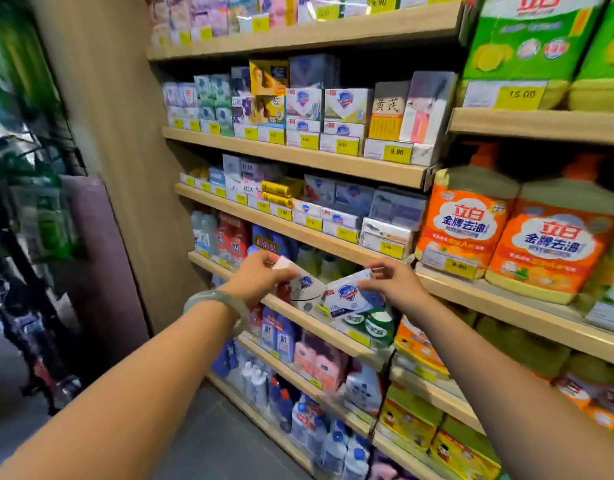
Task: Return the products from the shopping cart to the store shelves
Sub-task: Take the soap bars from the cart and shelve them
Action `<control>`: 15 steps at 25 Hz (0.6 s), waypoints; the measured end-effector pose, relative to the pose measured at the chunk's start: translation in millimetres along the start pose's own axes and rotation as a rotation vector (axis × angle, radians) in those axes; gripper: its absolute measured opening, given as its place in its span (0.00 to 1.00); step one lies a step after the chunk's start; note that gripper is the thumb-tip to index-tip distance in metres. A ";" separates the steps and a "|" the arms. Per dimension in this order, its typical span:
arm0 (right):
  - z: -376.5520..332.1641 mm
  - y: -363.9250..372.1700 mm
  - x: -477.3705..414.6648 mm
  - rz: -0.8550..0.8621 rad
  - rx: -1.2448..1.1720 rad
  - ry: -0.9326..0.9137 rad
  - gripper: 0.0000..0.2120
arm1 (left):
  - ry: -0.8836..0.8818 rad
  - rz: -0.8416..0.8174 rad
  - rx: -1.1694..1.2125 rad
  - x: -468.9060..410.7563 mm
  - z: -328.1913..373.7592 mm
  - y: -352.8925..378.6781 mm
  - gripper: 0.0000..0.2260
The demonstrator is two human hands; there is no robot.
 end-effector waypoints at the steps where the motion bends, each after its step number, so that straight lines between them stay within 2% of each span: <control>1: -7.8 6.6 -21.6 0.019 -0.002 -0.018 0.16 | 0.015 0.020 0.014 -20.6 0.2 -3.5 0.16; 6: -30.3 47.2 -98.9 0.134 -0.037 -0.063 0.15 | -0.020 0.025 0.116 -115.7 -22.0 -13.4 0.21; 10: -54.1 57.4 -122.6 0.210 0.055 -0.120 0.14 | -0.035 -0.099 0.180 -172.4 -27.7 -1.4 0.15; 12: -66.7 49.6 -130.5 0.335 0.092 -0.152 0.15 | -0.022 -0.195 0.167 -194.9 -29.4 12.5 0.06; 15: -75.2 28.5 -133.2 0.592 0.098 -0.112 0.15 | 0.032 -0.331 0.120 -220.8 -20.0 26.9 0.07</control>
Point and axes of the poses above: each hand's wrist, its own x-axis away from the middle knuckle, its own y-axis out of the palm, z = x × y, the point moved 8 cm from there along -x, towards the middle knuckle, and after that the axes turned 10 degrees about z, right-handed, at the moved point
